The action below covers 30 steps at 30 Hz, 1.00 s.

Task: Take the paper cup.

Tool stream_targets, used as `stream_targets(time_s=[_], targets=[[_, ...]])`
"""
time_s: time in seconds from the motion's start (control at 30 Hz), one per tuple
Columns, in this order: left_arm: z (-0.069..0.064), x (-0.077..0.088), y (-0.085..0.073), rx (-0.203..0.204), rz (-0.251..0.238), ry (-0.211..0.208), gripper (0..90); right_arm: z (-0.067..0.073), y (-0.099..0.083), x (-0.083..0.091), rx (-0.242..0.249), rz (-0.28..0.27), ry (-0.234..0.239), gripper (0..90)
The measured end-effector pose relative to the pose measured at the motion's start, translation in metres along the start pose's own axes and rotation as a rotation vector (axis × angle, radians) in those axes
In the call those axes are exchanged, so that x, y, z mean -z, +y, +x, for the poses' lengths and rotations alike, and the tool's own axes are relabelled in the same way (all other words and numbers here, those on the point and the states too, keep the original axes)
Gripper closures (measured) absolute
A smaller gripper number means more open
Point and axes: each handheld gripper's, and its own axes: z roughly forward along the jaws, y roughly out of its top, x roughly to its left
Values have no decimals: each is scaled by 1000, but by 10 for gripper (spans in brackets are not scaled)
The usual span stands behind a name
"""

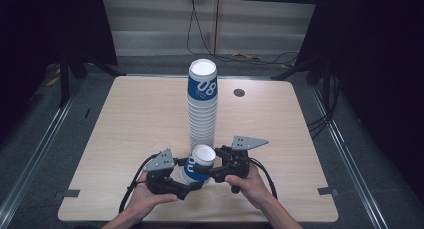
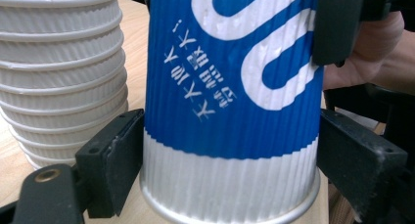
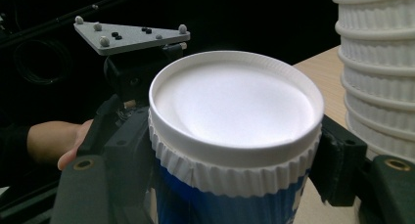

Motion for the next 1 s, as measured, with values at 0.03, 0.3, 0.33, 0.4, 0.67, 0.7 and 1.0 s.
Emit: stream_targets(time_s=[0.03,0.3,0.33,0.4,0.67,0.7,1.0], targets=[[0,0,0,-1,0,-4,152,0,0,0,-2,-5,2,288],[1,1,2,-12,-11,0,151,3,0,-3,-4,-29,7,287],[1,2,2,-20,-6,7,160,4,1,-3,2,-31,11,287],[-3,3,3,-34,-18,19,177,4,2,-2,7,-26,8,285],[-3,5,4,-68,5,17,229,8,6,-1,40,19,-17,212],[-2,5,4,-68,4,14,231,9,7,-1,41,27,-36,169],[4,8,2,-44,45,26,232,7,9,4,6,29,-55,133]])
